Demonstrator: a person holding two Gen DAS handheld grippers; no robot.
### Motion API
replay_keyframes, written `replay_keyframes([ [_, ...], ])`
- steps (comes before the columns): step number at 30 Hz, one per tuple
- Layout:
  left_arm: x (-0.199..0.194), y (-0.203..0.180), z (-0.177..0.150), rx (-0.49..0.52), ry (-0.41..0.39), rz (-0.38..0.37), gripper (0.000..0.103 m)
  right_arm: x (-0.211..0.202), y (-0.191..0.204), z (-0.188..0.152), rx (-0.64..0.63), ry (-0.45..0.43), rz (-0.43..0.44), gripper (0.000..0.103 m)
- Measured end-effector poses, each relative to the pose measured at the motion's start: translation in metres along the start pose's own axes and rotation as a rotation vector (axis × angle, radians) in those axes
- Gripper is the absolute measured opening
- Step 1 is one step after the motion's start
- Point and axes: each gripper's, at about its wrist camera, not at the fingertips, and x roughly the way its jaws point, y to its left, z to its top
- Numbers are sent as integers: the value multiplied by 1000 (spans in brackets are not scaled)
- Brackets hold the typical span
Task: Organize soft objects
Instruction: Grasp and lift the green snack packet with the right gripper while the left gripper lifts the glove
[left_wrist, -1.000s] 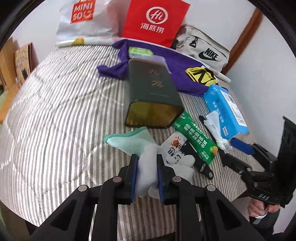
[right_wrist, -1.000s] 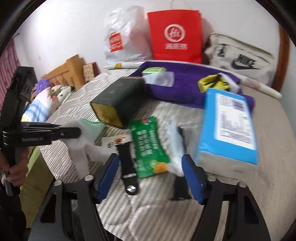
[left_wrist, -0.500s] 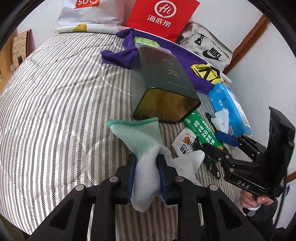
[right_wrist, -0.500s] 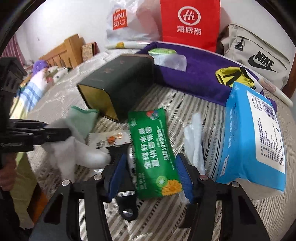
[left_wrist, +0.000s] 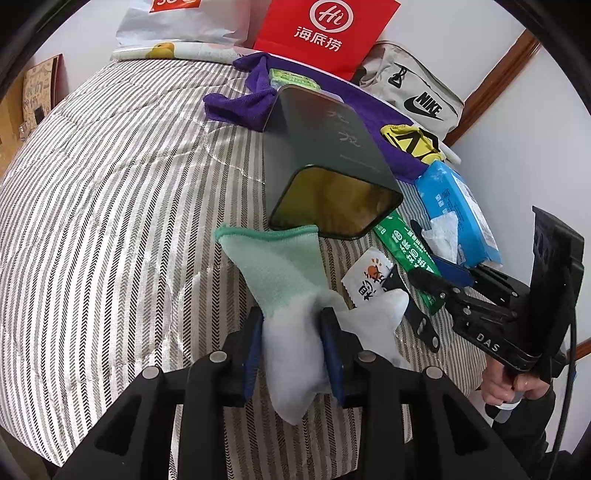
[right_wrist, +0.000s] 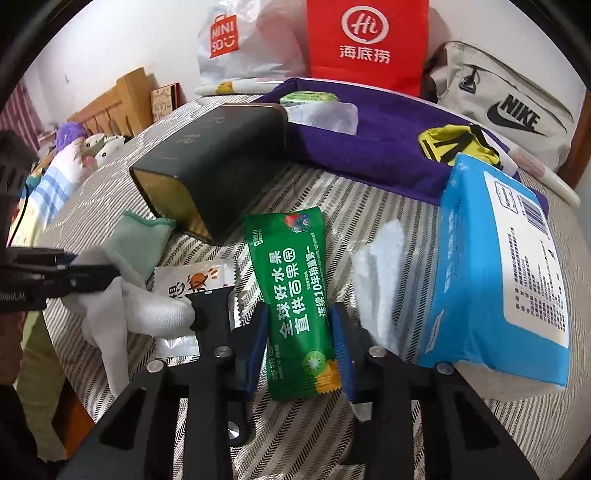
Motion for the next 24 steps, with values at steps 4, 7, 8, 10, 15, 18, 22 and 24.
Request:
replay_keyframes([
  [4,-1,0,-1,2,2,5,30,4,8,3,-38,8,-20,39],
  [7,-1,0,-1,1,3,7,30,9,10,6,-40,-9,-39,40],
  [8,-1,0,-1,3,4,8,30,11,10,7,-40,-15,-40,40],
  [10,-1,0,-1,3,4,7,31,12,9,9,-31,-23,-42,36],
  [15,0,0,-1,-1,0,2,31,-1,2,11,34,-34,13,27],
  [18,-1,1,-2,-1,-9,-2,31,-18,7,8,34,-60,15,27],
  [22,-1,1,-3,-16,-16,-6,32,-39,13,0,42,-83,42,27],
  [24,-2,2,-4,-26,-19,-13,33,-49,13,-4,48,-98,58,27],
])
